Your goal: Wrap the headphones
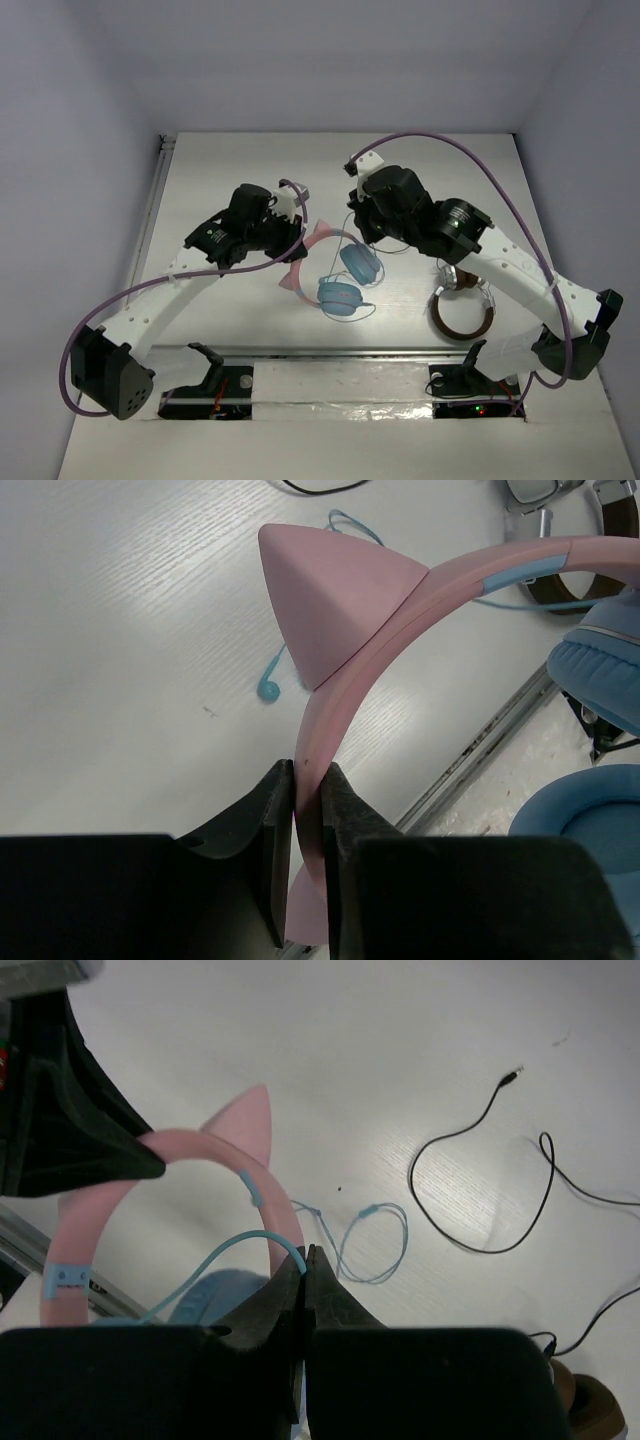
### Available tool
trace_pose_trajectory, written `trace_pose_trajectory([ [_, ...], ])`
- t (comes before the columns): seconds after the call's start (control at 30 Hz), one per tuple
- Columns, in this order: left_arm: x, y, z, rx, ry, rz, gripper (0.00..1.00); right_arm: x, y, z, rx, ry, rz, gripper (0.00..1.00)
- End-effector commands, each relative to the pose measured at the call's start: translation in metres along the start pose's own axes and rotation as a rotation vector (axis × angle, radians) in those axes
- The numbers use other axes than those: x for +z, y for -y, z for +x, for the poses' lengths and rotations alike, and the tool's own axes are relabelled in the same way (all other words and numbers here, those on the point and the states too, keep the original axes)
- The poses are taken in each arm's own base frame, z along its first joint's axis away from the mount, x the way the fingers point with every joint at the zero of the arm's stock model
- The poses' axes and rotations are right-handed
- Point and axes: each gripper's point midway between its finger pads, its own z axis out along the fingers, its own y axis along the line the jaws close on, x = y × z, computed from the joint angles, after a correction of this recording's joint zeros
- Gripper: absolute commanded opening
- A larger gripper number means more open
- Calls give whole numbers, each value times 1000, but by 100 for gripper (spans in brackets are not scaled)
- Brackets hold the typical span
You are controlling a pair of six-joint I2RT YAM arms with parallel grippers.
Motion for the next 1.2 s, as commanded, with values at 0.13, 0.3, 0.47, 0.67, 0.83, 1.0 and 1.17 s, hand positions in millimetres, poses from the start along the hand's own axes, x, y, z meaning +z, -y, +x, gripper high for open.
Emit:
trace_pose_trajectory([
  [0.13,-9,33,-34,55,93,145,0,14,-7,-40,-58,135,-7,0],
  [0.3,-21,40,-48,64,150,155,0,23,9,-30,-20,146,96,0],
  [0.47,-30,40,-58,44,190,155,0,5,24,-39,108,270,146,5],
  [0.67,-43,49,-70,45,231,186,0,8,29,-27,200,316,131,15],
  [0.83,-52,59,-78,42,256,221,0,5,35,-28,235,351,104,37],
  [1.0,-60,58,-90,30,287,204,0,9,47,-23,276,369,106,45],
  [1.17,-65,49,-101,10,307,141,0,10,61,-11,315,384,110,46],
])
